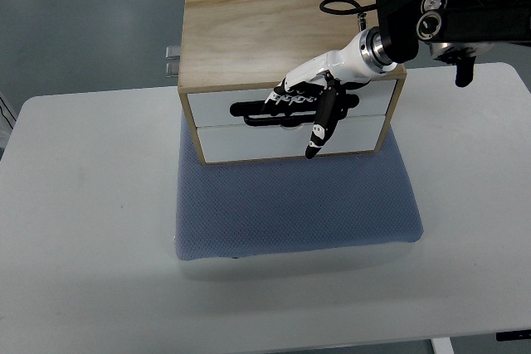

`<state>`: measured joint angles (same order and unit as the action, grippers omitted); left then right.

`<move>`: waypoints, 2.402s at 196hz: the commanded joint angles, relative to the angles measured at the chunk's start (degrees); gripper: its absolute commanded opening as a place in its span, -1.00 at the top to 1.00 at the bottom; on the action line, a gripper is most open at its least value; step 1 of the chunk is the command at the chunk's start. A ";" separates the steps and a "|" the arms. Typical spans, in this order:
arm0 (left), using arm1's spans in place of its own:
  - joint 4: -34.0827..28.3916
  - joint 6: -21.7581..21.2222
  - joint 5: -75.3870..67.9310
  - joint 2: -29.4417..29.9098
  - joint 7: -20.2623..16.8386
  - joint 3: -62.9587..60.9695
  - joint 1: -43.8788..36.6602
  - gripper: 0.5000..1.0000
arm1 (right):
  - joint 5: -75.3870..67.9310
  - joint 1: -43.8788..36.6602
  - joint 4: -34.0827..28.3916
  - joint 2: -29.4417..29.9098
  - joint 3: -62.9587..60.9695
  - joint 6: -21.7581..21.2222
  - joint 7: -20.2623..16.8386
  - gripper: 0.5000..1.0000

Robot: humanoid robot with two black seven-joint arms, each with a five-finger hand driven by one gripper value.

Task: Open wood drawer with right hand
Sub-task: 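Lower the right hand fingers into the upper drawer's black handle, then pull the upper white drawer toward the robot with the right hand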

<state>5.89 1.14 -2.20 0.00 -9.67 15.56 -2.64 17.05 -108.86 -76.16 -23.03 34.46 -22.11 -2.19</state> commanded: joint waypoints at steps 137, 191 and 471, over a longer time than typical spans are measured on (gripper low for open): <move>0.00 0.00 0.00 0.00 0.00 0.00 0.00 -1.00 | 0.00 0.85 0.05 -0.18 -0.09 -0.57 0.08 -0.78; 0.00 0.00 0.00 0.00 0.00 0.00 0.00 -1.00 | -0.09 1.46 -0.30 -0.18 -0.18 -1.53 0.08 -0.78; 0.00 0.00 0.00 0.00 0.00 0.00 0.00 -1.00 | -0.26 -1.18 -8.04 -3.34 -4.23 -12.89 0.26 -0.78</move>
<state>5.89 1.14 -2.20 0.00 -9.67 15.56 -2.63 16.77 -109.97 -83.75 -26.32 30.52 -35.00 -1.93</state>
